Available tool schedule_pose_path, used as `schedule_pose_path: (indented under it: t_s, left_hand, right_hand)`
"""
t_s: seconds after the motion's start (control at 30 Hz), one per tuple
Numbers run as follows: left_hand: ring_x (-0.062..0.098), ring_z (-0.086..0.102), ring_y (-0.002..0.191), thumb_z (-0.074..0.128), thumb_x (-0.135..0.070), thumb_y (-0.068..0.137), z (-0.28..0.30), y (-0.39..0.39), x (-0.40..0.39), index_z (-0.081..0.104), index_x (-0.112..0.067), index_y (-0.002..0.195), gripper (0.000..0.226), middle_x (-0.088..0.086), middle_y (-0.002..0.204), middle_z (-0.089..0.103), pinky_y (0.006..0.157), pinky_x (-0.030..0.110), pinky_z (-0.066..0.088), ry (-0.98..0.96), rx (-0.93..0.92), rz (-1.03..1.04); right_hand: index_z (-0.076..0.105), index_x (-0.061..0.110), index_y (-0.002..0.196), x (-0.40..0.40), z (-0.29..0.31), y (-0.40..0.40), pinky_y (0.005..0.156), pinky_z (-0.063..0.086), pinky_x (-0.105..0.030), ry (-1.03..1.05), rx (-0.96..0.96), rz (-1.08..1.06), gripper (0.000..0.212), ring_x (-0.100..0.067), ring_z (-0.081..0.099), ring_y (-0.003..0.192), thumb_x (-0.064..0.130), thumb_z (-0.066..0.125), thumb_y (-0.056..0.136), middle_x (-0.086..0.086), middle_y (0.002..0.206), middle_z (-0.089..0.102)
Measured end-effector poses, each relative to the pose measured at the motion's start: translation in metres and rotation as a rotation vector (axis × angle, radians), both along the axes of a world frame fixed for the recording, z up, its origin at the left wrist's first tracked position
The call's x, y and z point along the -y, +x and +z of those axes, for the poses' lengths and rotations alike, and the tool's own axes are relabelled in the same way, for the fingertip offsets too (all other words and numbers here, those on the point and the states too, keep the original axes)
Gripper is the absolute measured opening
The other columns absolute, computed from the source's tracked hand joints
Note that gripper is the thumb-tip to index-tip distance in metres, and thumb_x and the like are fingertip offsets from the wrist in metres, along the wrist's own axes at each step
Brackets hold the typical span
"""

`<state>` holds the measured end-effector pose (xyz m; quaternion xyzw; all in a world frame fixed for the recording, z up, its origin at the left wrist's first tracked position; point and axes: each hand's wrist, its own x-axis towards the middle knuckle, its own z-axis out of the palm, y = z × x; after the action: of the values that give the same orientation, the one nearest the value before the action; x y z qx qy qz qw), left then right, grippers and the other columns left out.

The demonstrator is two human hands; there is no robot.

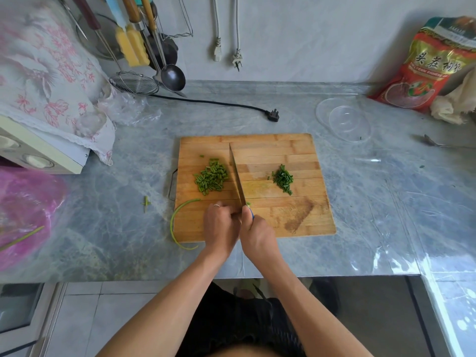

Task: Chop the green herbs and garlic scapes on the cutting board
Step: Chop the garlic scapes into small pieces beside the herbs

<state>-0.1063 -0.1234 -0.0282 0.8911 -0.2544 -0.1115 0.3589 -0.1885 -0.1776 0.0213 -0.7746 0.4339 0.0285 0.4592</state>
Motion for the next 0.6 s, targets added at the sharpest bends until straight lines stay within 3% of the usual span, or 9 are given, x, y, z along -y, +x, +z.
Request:
schedule_pose_path:
  t_s: [0.07, 0.17, 0.3, 0.5, 0.6]
  left_hand:
    - [0.02, 0.052, 0.059, 0.057, -0.016, 0.076, -0.005, 0.001, -0.002, 0.064, -0.016, 0.054, 0.023, 0.0, 0.053, 0.059, 0.05, 0.037, 0.04, 0.036, 0.021, -0.009]
    - [0.019, 0.055, 0.063, 0.061, -0.014, 0.077, -0.012, 0.003, -0.004, 0.062, -0.028, 0.057, 0.024, -0.005, 0.059, 0.059, 0.053, 0.03, 0.033, 0.031, -0.009, 0.02]
    - [0.016, 0.064, 0.076, 0.072, -0.014, 0.079, -0.011, 0.003, -0.006, 0.077, -0.026, 0.086, 0.015, -0.006, 0.081, 0.072, 0.067, 0.031, 0.048, -0.029, -0.005, 0.003]
    - [0.024, 0.062, 0.072, 0.08, -0.019, 0.079, -0.014, -0.003, -0.007, 0.078, -0.021, 0.085, 0.007, 0.003, 0.078, 0.069, 0.064, 0.033, 0.048, -0.013, 0.041, 0.067]
    - [0.025, 0.059, 0.069, 0.075, -0.022, 0.083, -0.012, -0.004, -0.005, 0.078, -0.023, 0.083, 0.003, 0.003, 0.076, 0.067, 0.062, 0.034, 0.044, -0.004, 0.084, 0.063]
  right_hand:
    - [0.05, 0.011, 0.09, 0.008, 0.005, 0.012, 0.066, 0.036, -0.028, 0.037, 0.02, 0.003, 0.046, -0.024, 0.05, 0.074, 0.047, 0.025, 0.102, -0.005, 0.079, 0.053]
    - [0.048, 0.016, 0.072, 0.019, 0.005, 0.013, 0.056, 0.038, -0.026, 0.026, 0.051, 0.02, 0.052, -0.018, 0.048, 0.06, 0.051, 0.023, 0.102, 0.001, 0.065, 0.049]
    - [0.049, 0.01, 0.068, 0.028, 0.002, -0.001, 0.054, 0.042, -0.035, 0.049, 0.126, -0.039, 0.066, -0.018, 0.045, 0.05, 0.061, 0.02, 0.098, 0.0, 0.055, 0.047]
    - [0.05, -0.002, 0.07, 0.024, 0.006, -0.025, 0.046, 0.032, -0.027, 0.008, 0.131, 0.013, 0.071, -0.016, 0.042, 0.048, 0.058, 0.025, 0.099, -0.003, 0.053, 0.045]
    - [0.046, 0.007, 0.069, 0.018, 0.002, -0.028, 0.046, 0.028, -0.023, -0.019, 0.11, 0.06, 0.058, -0.019, 0.042, 0.054, 0.051, 0.028, 0.102, -0.007, 0.059, 0.047]
